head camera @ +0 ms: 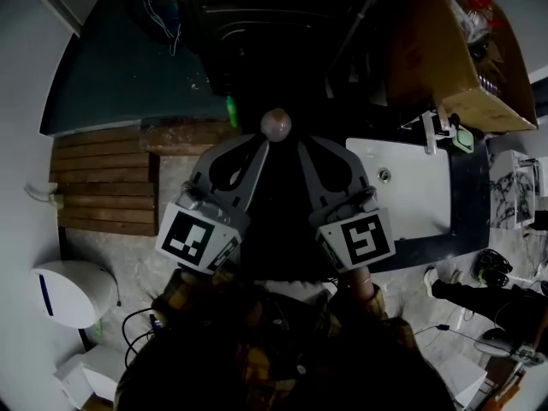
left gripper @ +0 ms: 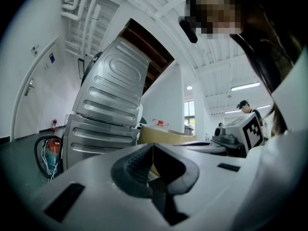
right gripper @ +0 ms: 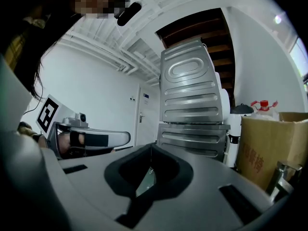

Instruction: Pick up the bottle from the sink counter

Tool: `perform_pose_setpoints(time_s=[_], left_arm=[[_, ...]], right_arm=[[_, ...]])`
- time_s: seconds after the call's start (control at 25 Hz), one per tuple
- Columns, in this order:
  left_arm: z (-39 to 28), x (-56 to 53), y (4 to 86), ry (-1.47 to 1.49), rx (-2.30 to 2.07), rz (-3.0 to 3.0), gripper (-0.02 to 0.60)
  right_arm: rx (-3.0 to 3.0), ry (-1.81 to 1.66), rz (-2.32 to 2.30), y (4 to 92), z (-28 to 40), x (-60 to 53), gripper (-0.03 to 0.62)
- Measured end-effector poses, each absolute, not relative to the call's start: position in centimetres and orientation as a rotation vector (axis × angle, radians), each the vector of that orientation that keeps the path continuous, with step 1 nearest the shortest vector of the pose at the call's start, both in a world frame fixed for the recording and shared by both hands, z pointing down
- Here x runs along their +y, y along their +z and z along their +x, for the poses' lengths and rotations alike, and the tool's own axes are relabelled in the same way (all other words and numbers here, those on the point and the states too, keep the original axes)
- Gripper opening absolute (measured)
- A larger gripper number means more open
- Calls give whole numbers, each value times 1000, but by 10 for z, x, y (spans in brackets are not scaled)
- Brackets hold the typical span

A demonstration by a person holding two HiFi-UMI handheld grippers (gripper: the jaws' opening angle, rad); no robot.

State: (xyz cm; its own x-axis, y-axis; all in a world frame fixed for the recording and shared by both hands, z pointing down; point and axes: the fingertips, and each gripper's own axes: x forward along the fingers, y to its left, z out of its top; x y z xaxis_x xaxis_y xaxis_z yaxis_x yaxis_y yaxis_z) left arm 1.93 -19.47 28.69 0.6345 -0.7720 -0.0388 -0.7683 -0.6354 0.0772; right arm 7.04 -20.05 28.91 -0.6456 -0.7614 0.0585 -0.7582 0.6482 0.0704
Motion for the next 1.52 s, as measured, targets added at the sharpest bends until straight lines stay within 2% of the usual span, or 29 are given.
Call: perform_pose_setpoints(time_s=[1.12, 1.16, 1.24, 1.52], left_arm=[[8, -236, 331, -89, -1290, 2750, 21], [8, -238, 333, -83, -1291, 2745, 21], [7, -243, 338, -73, -1294, 2735, 21], [2, -253, 362, -35, -1296, 2692, 21]], right_arm=[[-2734, 23, 1270, 329, 54, -246, 18], [-2736, 32, 1264, 331, 53, -248, 25], [-2739, 54, 1244, 338, 49, -252, 120], [-2714, 90, 1247, 361, 46, -269, 144]])
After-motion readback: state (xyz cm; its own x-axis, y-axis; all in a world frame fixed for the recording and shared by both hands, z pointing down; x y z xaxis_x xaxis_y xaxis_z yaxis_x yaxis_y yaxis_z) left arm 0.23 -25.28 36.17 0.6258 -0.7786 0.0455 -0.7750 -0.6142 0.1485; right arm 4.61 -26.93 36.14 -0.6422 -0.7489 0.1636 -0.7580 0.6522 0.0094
